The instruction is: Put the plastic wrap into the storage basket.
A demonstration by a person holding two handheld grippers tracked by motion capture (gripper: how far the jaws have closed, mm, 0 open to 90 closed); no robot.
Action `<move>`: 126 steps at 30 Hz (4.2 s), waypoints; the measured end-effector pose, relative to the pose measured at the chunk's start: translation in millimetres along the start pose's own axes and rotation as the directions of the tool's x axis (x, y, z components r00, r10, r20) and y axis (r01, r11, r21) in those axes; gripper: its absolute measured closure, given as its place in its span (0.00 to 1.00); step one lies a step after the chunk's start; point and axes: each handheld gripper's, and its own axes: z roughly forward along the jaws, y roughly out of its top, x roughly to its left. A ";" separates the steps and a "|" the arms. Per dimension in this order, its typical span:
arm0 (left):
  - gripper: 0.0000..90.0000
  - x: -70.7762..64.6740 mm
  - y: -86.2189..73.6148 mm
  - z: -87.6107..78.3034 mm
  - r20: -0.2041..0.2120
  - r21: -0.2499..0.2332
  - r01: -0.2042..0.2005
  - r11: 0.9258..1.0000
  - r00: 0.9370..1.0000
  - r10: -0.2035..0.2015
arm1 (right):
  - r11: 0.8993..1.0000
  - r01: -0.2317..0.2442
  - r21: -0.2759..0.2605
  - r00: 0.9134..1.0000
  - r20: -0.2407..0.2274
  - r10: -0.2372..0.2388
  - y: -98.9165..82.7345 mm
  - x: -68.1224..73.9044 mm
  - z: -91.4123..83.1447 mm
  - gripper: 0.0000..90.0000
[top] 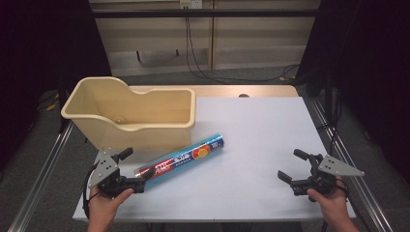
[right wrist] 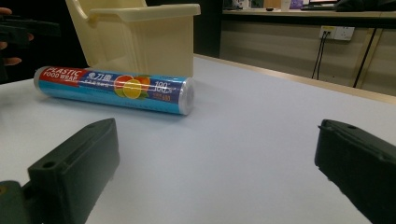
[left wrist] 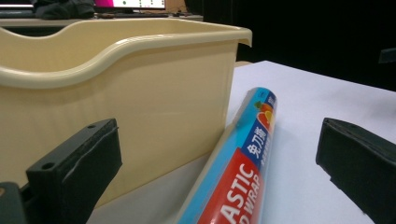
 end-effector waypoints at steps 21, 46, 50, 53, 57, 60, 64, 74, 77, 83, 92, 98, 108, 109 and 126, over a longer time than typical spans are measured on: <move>0.00 -21.1 17.0 57.0 0.092 0.209 -0.103 0.972 0.992 0.085 | 1.000 0.000 0.007 1.000 -0.006 0.000 -0.8 0.5 -0.4 0.00; 0.01 -36.9 44.5 110.6 0.198 0.485 -0.225 0.845 0.970 0.144 | 1.000 0.006 0.018 1.000 -0.021 -0.005 -1.8 0.4 -0.3 0.00; 0.01 -40.8 47.6 119.8 0.227 0.522 -0.244 0.817 0.963 0.143 | 1.000 0.005 0.018 1.000 -0.020 -0.005 -2.1 0.0 -0.6 0.00; 0.01 -43.1 48.6 128.6 0.257 0.570 -0.265 0.777 0.956 0.138 | 1.000 0.005 0.019 1.000 -0.023 -0.005 -2.2 0.0 -0.8 0.00; 0.03 -46.1 49.9 136.2 0.277 0.608 -0.282 0.743 0.951 0.135 | 1.000 0.006 0.021 1.000 -0.027 -0.006 -2.1 0.5 -0.8 0.00; 0.03 -46.8 50.1 139.8 0.276 0.630 -0.284 0.723 0.952 0.133 | 1.000 0.005 0.020 1.000 -0.029 -0.005 -2.1 0.4 -0.7 0.00; 0.04 -48.4 49.5 147.7 0.269 0.688 -0.287 0.667 0.954 0.133 | 1.000 0.010 0.023 0.999 -0.030 -0.009 -2.2 0.4 -0.7 0.00; 0.09 -51.0 48.8 160.2 0.277 0.753 -0.321 0.574 0.947 0.165 | 1.000 0.010 0.023 0.999 -0.034 -0.009 -2.4 0.2 -1.0 0.00; 0.11 -51.1 48.3 162.9 0.285 0.764 -0.335 0.552 0.942 0.178 | 1.000 0.010 0.021 0.999 -0.035 -0.009 -2.3 0.1 -1.0 0.00; 0.13 -51.1 43.7 168.1 0.280 0.782 -0.345 0.519 0.938 0.202 | 1.000 0.013 0.022 0.999 -0.037 -0.012 -2.2 0.1 -1.1 0.00; 0.19 -54.3 38.1 174.0 0.295 0.811 -0.368 0.455 0.929 0.225 | 1.000 0.014 0.017 0.999 -0.034 -0.013 -2.1 -1.1 -1.6 0.00; 0.22 -55.8 34.2 184.4 0.299 0.840 -0.386 0.381 0.916 0.268 | 1.000 0.015 0.019 0.999 -0.037 -0.014 -1.8 -0.5 -0.7 0.00; 0.28 -56.4 25.9 185.9 0.278 0.835 -0.395 0.383 0.904 0.324 | 1.000 0.018 0.022 0.999 -0.039 -0.017 -2.2 -1.0 -1.0 0.00; 0.28 -56.9 24.7 186.1 0.284 0.835 -0.405 0.373 0.898 0.337 | 1.000 0.016 0.022 0.999 -0.038 -0.016 -2.1 -1.0 -1.1 0.00; 0.36 -72.8 28.6 183.3 0.377 0.822 -0.482 0.302 0.859 0.346 | 1.000 0.010 0.022 0.999 -0.039 -0.009 -2.7 -3.5 -2.4 0.00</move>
